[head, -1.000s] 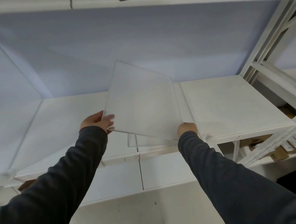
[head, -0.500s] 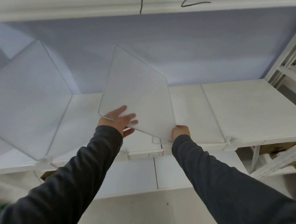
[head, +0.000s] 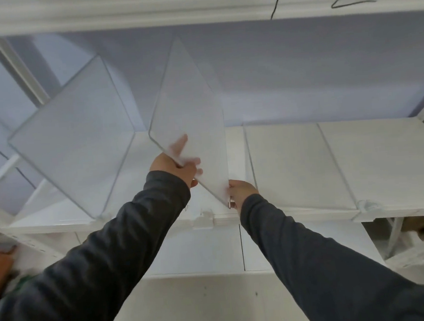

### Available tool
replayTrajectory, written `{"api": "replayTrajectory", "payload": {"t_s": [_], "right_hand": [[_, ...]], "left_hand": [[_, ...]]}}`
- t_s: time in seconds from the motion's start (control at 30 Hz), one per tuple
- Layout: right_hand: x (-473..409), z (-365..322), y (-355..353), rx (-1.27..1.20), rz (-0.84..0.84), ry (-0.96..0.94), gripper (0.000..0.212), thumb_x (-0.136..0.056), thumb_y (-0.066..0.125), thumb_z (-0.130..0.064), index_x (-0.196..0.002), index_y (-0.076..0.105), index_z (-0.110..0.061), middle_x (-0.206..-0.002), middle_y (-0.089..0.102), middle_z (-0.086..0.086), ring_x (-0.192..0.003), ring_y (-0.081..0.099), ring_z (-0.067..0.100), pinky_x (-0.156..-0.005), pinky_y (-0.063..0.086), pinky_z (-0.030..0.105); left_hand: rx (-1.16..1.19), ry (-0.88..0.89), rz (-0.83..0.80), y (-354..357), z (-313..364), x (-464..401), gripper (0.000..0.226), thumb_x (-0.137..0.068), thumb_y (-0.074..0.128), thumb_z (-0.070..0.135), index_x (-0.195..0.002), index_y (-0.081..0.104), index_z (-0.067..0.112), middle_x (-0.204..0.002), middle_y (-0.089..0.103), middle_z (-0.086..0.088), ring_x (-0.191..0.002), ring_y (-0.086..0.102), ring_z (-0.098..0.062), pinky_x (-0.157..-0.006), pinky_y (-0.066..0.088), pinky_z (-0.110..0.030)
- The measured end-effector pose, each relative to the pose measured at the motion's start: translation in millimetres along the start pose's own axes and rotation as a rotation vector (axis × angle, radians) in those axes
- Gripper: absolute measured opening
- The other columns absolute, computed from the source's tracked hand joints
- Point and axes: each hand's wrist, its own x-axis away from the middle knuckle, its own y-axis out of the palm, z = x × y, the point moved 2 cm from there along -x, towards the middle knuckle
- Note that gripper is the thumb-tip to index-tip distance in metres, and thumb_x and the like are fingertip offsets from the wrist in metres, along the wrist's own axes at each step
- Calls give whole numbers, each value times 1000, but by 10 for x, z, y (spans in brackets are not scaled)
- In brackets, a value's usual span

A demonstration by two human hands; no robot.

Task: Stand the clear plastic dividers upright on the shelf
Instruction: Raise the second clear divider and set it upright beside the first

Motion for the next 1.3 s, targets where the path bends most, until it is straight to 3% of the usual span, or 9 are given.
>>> {"api": "replayTrajectory", "payload": {"t_s": [0.07, 0.23, 0.3, 0.37, 0.5, 0.67, 0.9, 1.1, 1.3], "right_hand": [[-1, -21, 91, -16, -63, 5, 25, -85, 40, 3, -90, 65, -2, -91, 56, 11, -84, 51, 26, -79, 50, 39], [61, -134, 263, -147, -150, 66, 25, -91, 46, 0, -76, 58, -15, -95, 53, 9, -86, 50, 22, -76, 43, 29], [35, -136, 321, -252, -172, 82, 18, -94, 48, -5, -100, 63, -14, -103, 55, 8, -88, 54, 20, -82, 44, 30], [41, -140, 368, -292, -204, 79, 31, -96, 49, -9, -126, 58, -11, -112, 58, 11, -101, 56, 24, -92, 43, 32], [62, -169, 446, -317, -242, 93, 27, -97, 50, -19, -122, 58, -21, -139, 50, 18, -129, 49, 32, -110, 38, 39], [11, -133, 500, -270, -224, 90, 40, -97, 50, -27, -136, 50, -20, -139, 52, 16, -127, 51, 29, -108, 41, 36], [-59, -129, 532, -245, -209, 87, 44, -96, 47, -34, -139, 46, -23, -138, 52, 13, -124, 52, 26, -103, 42, 33], [-58, -146, 548, -230, -208, 107, 46, -96, 47, -37, -140, 44, -23, -137, 52, 10, -118, 53, 24, -105, 42, 34], [-72, -148, 556, -241, -228, 121, 47, -97, 48, -35, -141, 42, -22, -139, 49, 8, -124, 50, 24, -108, 40, 35]], "left_hand": [[-39, 10, 25, -67, 1, 16, 61, -87, 44, 0, -137, 41, 35, -101, 71, -4, -88, 71, -23, -81, 58, -44], [-190, 46, 70, -163, -35, 49, 63, -70, 49, 24, -128, 41, 47, -100, 72, 1, -91, 70, -24, -85, 57, -42], [-227, 61, 96, -185, -99, 35, 65, -64, 44, 34, -127, 39, 49, -101, 72, 0, -93, 69, -25, -86, 56, -42], [-267, 73, 109, -195, -116, 42, 65, -64, 43, 36, -129, 42, 45, -100, 72, -2, -92, 69, -27, -85, 56, -42], [-370, 96, 101, -214, -79, 22, 60, -71, 44, 34, -131, 44, 37, -102, 71, -6, -92, 68, -30, -84, 56, -42], [-536, 131, 111, -177, -52, -8, 42, -87, 50, 24, -129, 50, 21, -105, 71, -6, -92, 67, -31, -90, 54, -40], [-657, 176, 93, -127, -14, -61, 39, -92, 48, 28, -129, 49, 16, -112, 67, -11, -99, 63, -31, -94, 51, -38], [-931, 188, 61, -63, -35, -94, 43, -97, 32, 36, -110, 58, 5, -98, 69, -13, -79, 60, -26, -76, 47, -31], [-1041, 183, 50, -35, -106, -205, 46, -96, 29, 40, -104, 58, 5, -92, 71, -11, -80, 65, -27, -72, 46, -31]]}}
